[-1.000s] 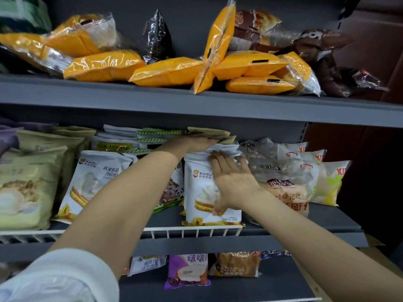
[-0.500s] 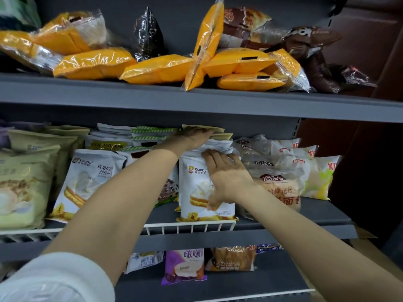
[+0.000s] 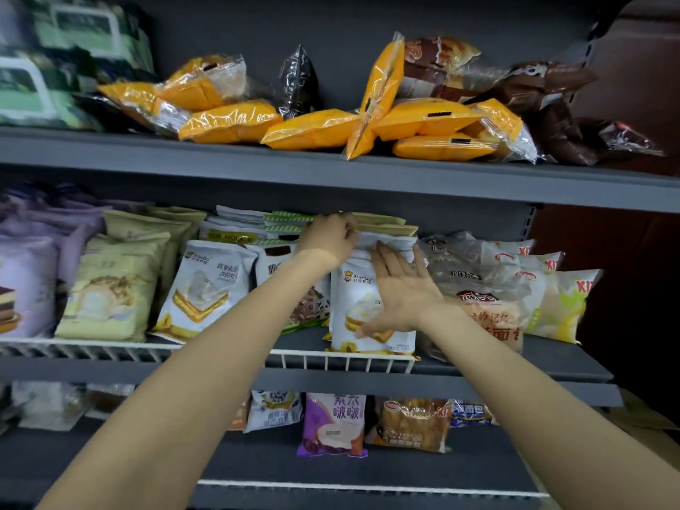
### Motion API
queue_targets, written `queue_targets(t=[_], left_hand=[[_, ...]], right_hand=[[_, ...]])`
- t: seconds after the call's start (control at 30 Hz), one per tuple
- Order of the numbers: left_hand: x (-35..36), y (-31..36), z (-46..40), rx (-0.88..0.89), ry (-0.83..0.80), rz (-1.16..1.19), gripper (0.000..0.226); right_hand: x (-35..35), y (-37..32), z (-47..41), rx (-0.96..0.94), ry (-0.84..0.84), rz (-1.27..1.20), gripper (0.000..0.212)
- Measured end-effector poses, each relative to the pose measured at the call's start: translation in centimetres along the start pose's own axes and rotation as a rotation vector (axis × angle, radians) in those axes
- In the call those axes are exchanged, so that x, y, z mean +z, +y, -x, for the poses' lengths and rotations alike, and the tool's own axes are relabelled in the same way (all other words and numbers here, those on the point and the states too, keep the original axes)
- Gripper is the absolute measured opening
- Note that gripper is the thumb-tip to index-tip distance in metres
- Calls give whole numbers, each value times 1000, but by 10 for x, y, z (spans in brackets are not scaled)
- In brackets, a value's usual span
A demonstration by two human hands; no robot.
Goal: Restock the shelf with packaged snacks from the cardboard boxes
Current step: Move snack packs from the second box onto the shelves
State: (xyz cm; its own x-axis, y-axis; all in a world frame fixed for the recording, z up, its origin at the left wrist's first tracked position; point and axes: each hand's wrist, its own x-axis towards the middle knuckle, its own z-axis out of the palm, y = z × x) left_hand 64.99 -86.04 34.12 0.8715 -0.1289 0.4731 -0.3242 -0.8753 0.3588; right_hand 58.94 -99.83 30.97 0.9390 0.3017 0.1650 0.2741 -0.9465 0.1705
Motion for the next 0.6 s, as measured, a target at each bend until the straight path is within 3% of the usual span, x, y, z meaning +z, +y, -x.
queue_targets(t=[0.1,0.2,0.37,0.53,0.6], left_hand=[[-17,-18,24,-48,90,-125,39],[-35,-46,47,-134,-16,-279,73],[-46,-79,64,-131,-216,-529,106],[-36,-85,38,-53,-327,-786,108],[-30,-83,26,19,-312,-845,99]], right_hand=[[-7,-10,8,-65,165,-79,117],[-11,-26,11,-159,309,-63,100],[-13,-64,-5,-208,396,13,84],[0,-95,-46,-45,360,205,94],[3,-104,-61,25,359,214,80]])
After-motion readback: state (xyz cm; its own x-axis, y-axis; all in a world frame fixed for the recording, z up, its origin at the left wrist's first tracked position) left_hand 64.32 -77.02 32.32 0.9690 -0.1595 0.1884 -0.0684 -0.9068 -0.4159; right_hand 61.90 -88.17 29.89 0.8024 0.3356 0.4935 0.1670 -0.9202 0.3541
